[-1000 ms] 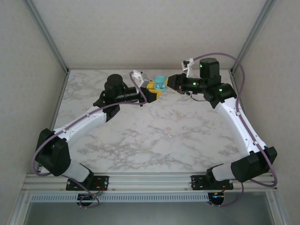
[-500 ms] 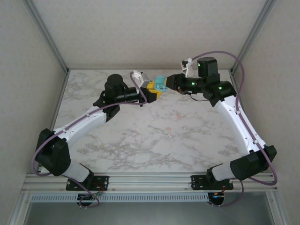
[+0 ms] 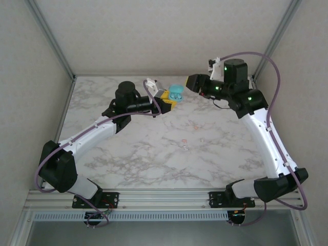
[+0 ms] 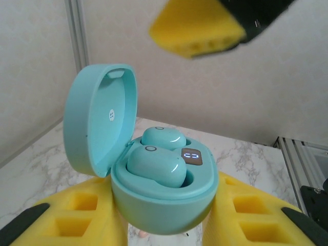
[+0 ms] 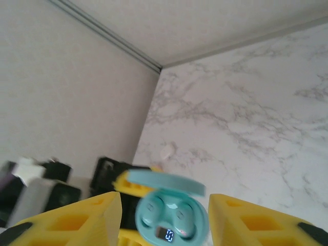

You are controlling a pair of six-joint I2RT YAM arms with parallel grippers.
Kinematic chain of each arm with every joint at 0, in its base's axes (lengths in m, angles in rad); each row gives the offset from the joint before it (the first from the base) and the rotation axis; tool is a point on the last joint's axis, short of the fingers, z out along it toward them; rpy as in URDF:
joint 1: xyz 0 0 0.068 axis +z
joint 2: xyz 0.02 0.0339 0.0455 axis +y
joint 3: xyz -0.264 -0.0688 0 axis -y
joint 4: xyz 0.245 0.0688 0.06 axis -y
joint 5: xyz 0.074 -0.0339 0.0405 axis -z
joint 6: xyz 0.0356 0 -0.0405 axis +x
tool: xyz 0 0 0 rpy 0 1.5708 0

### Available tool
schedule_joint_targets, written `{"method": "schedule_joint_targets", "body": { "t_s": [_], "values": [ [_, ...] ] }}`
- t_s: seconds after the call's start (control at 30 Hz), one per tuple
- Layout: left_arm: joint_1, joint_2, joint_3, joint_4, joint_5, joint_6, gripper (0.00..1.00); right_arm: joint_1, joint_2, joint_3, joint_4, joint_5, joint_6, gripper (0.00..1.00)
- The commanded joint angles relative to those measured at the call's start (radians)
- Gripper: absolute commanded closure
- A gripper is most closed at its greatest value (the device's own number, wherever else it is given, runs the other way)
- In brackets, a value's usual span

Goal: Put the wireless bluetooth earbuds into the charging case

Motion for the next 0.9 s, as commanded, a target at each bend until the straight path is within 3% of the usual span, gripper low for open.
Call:
{"method": "schedule_joint_targets", "body": {
  "t_s": [0.0,0.2,0.37,0.67,0.87],
  "values": [
    [-0.011,-0.033,0.037,-0.015,0.011,0.031,0.84,-0.001,0.097,0.103,-0.056,-0.005,0.041,0.5],
    [-0.016,-0.039,0.041,-0.015,0.004,0.032,0.84,0.001,0.236,0.222,-0.178,-0.075,0.0,0.49],
    [-0.016,-0.04,0.043,-0.014,-0.009,0.036,0.84,0.003,0.264,0.241,-0.225,-0.167,-0.058,0.49],
    [-0.015,-0.021,0.049,-0.002,-0.05,0.002,0.84,0.001,0.151,0.089,-0.196,-0.19,-0.073,0.5],
    [-0.014,-0.01,0.05,-0.003,-0.056,-0.014,0.84,-0.013,0.064,-0.016,-0.137,-0.096,-0.043,0.48]
  ]
}}
